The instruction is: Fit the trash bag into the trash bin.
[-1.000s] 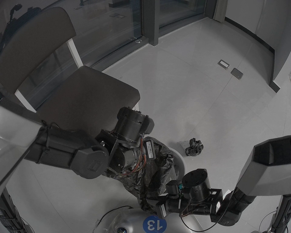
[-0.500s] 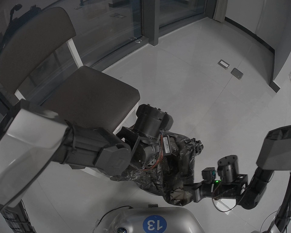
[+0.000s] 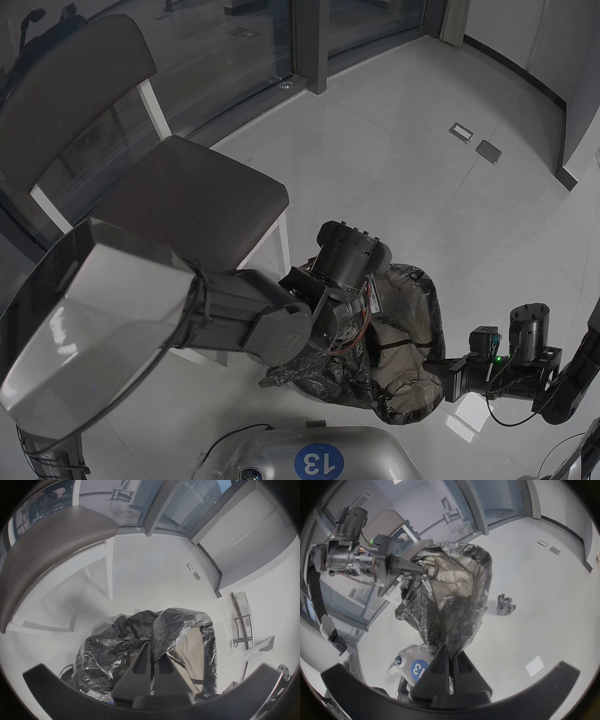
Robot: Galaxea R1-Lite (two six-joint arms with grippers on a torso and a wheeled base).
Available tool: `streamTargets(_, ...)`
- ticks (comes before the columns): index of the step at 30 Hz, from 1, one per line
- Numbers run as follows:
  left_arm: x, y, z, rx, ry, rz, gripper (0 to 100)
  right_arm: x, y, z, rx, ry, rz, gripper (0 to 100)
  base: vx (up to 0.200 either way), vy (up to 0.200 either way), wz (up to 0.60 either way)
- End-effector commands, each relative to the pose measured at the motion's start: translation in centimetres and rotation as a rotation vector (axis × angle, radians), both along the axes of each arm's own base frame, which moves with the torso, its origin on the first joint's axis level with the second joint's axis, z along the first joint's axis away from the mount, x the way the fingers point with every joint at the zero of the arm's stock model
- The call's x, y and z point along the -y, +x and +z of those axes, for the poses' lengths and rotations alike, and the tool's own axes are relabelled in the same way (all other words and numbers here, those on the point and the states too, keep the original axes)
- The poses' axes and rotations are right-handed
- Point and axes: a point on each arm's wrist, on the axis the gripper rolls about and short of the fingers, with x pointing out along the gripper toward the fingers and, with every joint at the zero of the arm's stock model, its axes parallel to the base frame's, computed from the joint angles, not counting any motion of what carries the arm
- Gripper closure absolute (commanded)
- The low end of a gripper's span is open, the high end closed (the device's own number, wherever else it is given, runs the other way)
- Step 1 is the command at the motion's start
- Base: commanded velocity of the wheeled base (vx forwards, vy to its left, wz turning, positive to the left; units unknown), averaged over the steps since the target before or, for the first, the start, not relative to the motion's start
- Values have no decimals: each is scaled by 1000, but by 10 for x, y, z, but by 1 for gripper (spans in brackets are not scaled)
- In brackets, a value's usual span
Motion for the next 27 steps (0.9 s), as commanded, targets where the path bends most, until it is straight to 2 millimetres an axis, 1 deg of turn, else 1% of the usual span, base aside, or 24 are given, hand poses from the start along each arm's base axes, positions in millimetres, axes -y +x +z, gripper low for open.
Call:
streamTargets(1,4,5,-12,-15,14,8,100,-2,-4,11,44,18,15,100,0,0,0)
streamTargets(6,-1,12,-15,-15,21,25,100,-19,-13,13,50,26,92,100,0,0,0)
streamTargets(9,-4,15,-13,-9,16,35,100,-23,-13,14,54,28,109,100,0,0,0)
streamTargets(10,-9,20,-10,-2,6,49,100,-29,-14,14,59,31,134,100,0,0,0)
streamTargets(12,-11,23,-8,8,-1,55,100,-32,-13,15,66,35,141,100,0,0,0)
streamTargets(13,-14,28,-4,34,-25,68,100,-38,-14,17,77,41,166,100,0,0,0)
streamTargets(15,-17,35,0,71,-65,76,100,-44,-16,18,83,46,192,100,0,0,0)
streamTargets(18,-16,42,-2,100,-89,73,100,-49,-19,19,85,47,215,100,0,0,0)
streamTargets(21,0,39,-22,81,-86,33,100,-53,-20,19,88,48,231,100,0,0,0)
streamTargets(22,1,39,-24,79,-86,33,100,-53,-20,19,88,48,231,100,0,0,0)
streamTargets(24,19,32,-37,70,-85,-5,100,-53,-20,19,89,49,235,100,0,0,0)
streamTargets(25,19,32,-37,70,-85,-5,100,-53,-20,19,89,49,235,100,0,0,0)
streamTargets(26,29,28,-46,56,-80,-31,100,-54,-21,20,91,49,236,100,0,0,0)
streamTargets(27,34,26,-50,50,-82,-42,100,-54,-21,20,92,48,237,100,0,0,0)
